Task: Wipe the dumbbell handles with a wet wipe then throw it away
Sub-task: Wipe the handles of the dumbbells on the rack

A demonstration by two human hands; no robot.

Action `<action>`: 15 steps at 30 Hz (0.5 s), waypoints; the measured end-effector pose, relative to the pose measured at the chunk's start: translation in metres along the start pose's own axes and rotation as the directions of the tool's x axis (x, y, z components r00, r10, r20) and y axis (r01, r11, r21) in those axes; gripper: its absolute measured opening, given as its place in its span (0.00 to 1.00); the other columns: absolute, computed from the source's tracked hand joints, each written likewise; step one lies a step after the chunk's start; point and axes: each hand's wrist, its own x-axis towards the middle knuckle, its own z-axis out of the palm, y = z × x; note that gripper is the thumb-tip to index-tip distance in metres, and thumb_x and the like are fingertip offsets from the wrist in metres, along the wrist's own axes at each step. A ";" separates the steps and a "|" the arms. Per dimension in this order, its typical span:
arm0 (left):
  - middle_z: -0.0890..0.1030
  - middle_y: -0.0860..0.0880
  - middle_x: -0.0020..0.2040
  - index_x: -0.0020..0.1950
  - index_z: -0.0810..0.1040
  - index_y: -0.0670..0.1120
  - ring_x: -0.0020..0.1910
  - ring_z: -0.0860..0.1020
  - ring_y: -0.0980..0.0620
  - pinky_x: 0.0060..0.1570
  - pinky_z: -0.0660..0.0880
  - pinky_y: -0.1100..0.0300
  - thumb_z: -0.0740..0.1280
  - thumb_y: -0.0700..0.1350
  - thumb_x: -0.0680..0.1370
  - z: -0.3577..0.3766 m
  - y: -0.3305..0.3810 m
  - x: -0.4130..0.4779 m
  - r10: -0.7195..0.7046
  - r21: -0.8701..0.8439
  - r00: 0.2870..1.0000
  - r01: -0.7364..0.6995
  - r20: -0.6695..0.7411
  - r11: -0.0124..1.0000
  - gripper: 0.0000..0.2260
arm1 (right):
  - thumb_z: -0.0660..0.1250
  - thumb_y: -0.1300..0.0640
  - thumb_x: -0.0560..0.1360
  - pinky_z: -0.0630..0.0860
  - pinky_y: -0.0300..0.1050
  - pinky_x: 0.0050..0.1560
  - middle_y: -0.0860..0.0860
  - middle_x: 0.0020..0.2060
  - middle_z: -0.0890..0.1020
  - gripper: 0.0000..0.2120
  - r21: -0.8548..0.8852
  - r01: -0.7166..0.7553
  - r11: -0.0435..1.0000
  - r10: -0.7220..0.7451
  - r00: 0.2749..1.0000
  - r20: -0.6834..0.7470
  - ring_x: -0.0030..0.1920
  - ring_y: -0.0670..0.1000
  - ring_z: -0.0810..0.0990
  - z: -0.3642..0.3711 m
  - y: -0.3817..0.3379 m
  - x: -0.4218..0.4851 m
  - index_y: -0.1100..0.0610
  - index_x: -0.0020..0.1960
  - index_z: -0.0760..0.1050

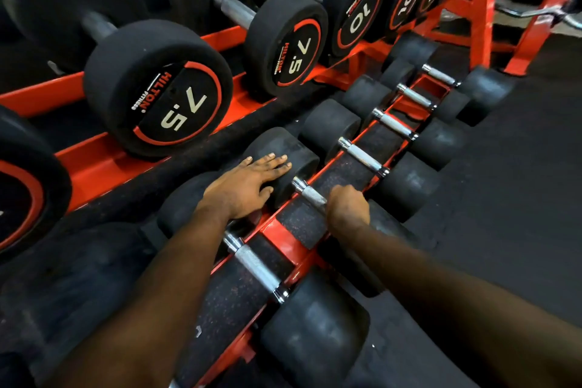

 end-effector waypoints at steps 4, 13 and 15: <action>0.66 0.59 0.77 0.76 0.71 0.56 0.77 0.63 0.61 0.78 0.58 0.55 0.62 0.44 0.81 0.004 0.012 0.000 -0.053 -0.015 0.981 0.051 -0.187 0.999 0.23 | 0.71 0.55 0.74 0.79 0.52 0.49 0.62 0.49 0.83 0.11 0.192 -0.011 0.981 0.020 0.999 -0.045 0.52 0.63 0.82 -0.016 0.025 0.010 0.62 0.51 0.81; 0.75 0.50 0.73 0.73 0.75 0.49 0.73 0.69 0.49 0.73 0.65 0.50 0.65 0.46 0.78 0.005 0.044 0.157 0.118 0.072 0.956 -0.102 -0.270 0.992 0.22 | 0.65 0.65 0.71 0.76 0.46 0.50 0.59 0.46 0.85 0.13 0.560 -0.069 0.826 0.195 0.966 -0.169 0.51 0.61 0.82 -0.035 0.087 0.126 0.57 0.51 0.83; 0.65 0.50 0.79 0.79 0.66 0.49 0.79 0.61 0.49 0.78 0.58 0.49 0.66 0.46 0.78 0.011 0.043 0.184 0.131 0.129 0.975 -0.108 -0.179 0.986 0.29 | 0.64 0.65 0.71 0.76 0.45 0.51 0.58 0.47 0.85 0.13 0.598 -0.067 0.798 0.199 0.967 -0.157 0.51 0.60 0.82 -0.033 0.092 0.150 0.57 0.52 0.83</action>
